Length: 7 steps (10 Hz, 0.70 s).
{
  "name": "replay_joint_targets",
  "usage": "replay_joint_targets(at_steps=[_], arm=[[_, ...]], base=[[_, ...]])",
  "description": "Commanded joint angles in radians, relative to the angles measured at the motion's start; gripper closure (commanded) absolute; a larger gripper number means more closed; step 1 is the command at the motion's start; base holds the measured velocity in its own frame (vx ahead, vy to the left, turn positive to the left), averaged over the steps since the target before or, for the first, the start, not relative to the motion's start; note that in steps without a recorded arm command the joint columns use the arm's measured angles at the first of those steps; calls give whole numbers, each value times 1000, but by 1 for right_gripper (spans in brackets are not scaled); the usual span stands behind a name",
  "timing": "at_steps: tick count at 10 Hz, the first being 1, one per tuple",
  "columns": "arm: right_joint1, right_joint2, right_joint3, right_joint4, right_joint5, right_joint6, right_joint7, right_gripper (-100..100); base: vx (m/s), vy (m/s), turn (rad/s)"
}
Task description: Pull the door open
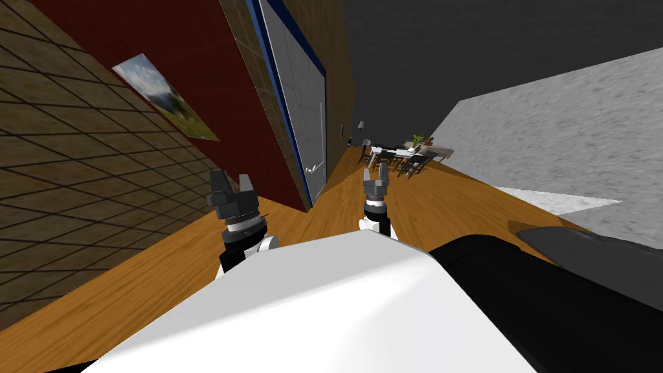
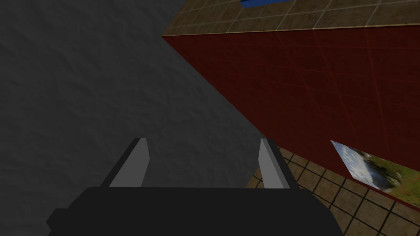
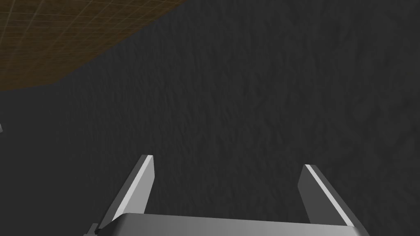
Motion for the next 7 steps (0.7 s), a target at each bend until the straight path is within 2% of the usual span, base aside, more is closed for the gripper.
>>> replay_joint_targets(at_steps=[1,2,7], arm=[[-16,-7,1,37,-3,-3,-3,-100],[-28,-13,2,65,-5,-5,-5,-100],[-76,-33,5,177,-14,-14,-13,-100]], base=[[41,1,170],[101,-46,243],[85,-63,135]])
